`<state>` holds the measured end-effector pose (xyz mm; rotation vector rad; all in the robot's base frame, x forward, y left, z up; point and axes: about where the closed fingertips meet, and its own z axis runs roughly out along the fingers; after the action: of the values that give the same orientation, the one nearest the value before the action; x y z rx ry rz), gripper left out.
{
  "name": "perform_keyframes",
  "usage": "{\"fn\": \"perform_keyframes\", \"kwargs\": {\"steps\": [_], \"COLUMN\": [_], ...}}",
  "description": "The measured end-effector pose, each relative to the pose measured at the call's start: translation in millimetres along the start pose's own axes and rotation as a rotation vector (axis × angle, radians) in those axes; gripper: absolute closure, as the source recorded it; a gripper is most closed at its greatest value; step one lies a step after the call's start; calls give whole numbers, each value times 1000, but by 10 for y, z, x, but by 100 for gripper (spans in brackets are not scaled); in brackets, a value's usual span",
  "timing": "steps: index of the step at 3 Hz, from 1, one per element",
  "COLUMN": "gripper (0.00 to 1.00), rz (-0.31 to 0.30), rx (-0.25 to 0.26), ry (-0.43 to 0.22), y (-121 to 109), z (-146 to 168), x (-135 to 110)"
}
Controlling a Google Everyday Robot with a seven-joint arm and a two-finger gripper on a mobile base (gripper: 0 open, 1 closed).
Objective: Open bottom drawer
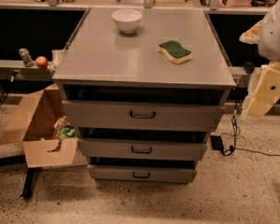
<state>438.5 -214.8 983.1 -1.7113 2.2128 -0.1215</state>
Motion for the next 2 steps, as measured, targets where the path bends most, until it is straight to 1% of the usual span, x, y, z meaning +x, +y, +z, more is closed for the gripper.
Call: {"fn": "perform_keyframes", "kwargs": {"steps": [1,2], "gripper": [0,0], "rz": [0,-14], "rx": [0,-37], "ry": [0,26], "y": [0,54], "z": [0,293], "x": [0,49]}}
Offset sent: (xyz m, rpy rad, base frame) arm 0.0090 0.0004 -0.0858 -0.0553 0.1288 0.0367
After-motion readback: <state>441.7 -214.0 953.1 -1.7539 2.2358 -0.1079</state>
